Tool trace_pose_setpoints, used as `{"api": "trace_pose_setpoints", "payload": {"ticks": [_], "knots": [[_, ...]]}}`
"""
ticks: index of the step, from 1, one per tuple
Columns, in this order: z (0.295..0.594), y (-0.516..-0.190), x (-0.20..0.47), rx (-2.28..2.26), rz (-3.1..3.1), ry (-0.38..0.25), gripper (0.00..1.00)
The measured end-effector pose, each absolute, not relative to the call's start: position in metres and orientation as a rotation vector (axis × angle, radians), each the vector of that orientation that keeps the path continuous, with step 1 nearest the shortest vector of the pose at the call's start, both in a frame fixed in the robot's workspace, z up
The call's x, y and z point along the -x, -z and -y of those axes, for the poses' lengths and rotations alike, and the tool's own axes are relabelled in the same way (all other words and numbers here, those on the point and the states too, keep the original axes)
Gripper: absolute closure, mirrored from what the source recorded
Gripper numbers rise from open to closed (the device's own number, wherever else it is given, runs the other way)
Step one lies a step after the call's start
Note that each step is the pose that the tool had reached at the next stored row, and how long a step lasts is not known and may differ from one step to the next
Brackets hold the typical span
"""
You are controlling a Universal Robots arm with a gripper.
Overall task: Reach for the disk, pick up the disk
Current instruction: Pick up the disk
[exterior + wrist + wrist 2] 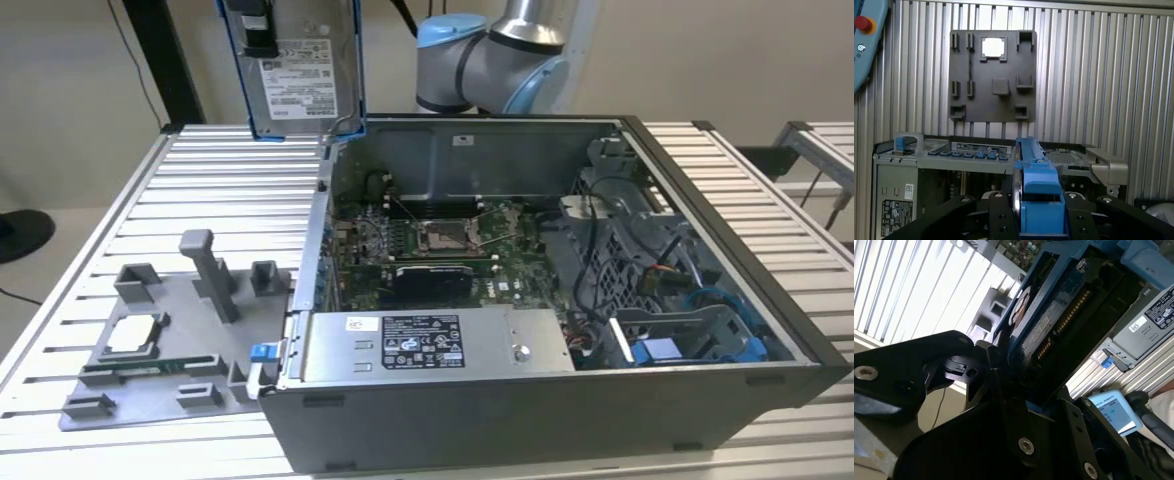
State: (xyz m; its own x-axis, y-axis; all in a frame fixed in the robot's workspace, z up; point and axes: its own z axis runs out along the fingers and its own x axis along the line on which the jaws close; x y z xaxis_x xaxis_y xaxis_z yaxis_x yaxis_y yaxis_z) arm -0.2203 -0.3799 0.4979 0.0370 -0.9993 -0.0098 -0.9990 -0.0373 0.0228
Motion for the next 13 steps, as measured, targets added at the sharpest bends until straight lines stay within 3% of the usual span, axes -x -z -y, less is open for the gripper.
{"api": "trace_pose_setpoints", "payload": {"ticks": [13], "knots": [[0.38, -0.498, 0.187, -2.255, 2.173, 0.036, 1.0]]}}
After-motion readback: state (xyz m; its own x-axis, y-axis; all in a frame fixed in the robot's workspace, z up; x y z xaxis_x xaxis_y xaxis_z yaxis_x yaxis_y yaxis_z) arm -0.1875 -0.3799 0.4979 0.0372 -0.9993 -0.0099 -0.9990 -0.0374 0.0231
